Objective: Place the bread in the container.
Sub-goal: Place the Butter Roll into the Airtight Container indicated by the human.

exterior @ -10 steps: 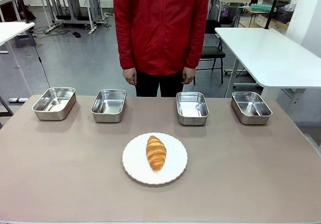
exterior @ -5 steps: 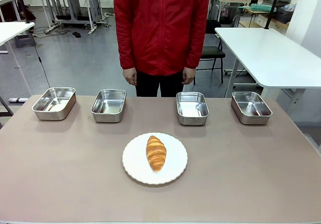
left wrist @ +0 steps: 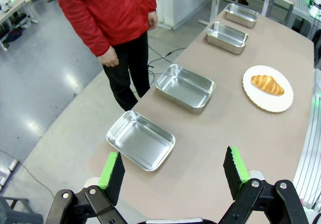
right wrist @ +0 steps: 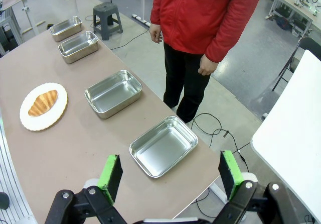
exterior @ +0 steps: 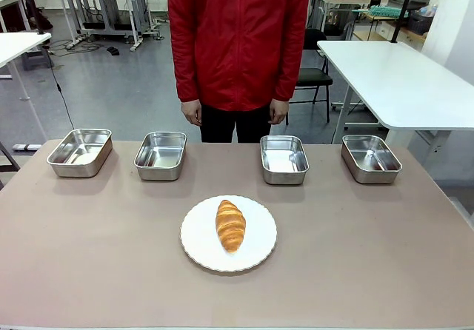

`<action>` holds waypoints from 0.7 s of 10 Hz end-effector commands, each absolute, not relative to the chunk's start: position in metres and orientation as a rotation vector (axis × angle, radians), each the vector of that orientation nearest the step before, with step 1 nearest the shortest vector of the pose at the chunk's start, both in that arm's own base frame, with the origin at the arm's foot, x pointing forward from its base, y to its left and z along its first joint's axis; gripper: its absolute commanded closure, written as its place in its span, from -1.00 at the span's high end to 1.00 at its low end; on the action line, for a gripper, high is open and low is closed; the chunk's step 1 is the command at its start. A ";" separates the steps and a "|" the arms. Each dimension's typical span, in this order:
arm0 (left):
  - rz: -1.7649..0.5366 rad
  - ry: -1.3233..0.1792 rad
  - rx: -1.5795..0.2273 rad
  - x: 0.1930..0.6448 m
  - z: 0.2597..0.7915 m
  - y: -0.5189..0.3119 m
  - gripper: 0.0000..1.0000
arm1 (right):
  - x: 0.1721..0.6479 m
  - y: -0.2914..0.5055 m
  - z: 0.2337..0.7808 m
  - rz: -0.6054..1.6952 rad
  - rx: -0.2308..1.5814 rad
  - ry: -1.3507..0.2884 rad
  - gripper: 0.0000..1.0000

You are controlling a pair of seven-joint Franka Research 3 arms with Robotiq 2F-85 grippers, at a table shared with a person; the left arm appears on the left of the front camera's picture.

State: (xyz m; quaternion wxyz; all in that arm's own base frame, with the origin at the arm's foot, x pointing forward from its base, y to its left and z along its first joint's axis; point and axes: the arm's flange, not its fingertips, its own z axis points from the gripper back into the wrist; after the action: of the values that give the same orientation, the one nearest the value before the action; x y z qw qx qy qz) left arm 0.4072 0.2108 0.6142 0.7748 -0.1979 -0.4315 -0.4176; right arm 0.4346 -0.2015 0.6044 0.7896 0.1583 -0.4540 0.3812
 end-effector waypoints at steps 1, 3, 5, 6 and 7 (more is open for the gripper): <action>-0.910 -0.938 -0.437 0.405 0.616 0.212 1.00 | 0.434 -0.201 0.606 0.823 0.341 -0.979 1.00; -0.910 -0.938 -0.437 0.405 0.616 0.212 1.00 | 0.434 -0.201 0.606 0.823 0.341 -0.979 1.00; -0.910 -0.938 -0.437 0.405 0.616 0.212 1.00 | 0.434 -0.201 0.606 0.823 0.341 -0.979 1.00; -0.910 -0.938 -0.437 0.405 0.616 0.212 1.00 | 0.434 -0.201 0.606 0.823 0.341 -0.979 1.00; -0.910 -0.938 -0.437 0.405 0.616 0.212 1.00 | 0.434 -0.201 0.606 0.823 0.341 -0.979 1.00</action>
State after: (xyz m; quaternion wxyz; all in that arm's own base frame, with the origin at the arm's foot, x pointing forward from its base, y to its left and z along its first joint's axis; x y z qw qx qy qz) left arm 0.4072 0.2108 0.6142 0.7748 -0.1979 -0.4315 -0.4176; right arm 0.4346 -0.2015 0.6044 0.7896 0.1583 -0.4540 0.3812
